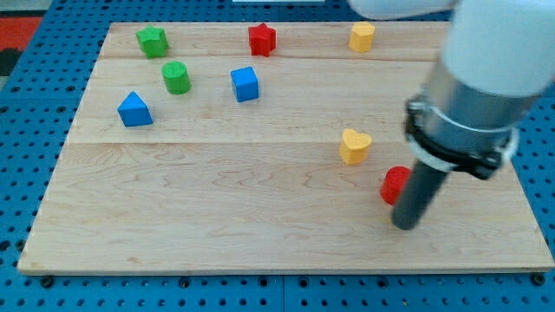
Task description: Slide the red circle closer to the yellow heart
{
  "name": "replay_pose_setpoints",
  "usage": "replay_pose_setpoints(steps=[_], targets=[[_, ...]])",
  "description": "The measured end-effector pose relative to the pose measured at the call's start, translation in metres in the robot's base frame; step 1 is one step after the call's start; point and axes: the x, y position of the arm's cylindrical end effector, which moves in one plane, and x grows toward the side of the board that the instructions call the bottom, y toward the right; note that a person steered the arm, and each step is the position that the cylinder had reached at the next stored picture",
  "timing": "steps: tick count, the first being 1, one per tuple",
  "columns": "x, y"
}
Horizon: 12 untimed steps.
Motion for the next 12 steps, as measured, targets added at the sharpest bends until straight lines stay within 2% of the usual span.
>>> replay_pose_setpoints(steps=[2,3,4,5,7,8,9,10,12], targets=[[-0.085,0.082],[-0.087,0.123],[-0.037,0.125],[-0.012,0.066],[-0.105,0.057],[-0.088,0.083],[-0.079,0.042],[-0.088,-0.008],[-0.129,-0.005]])
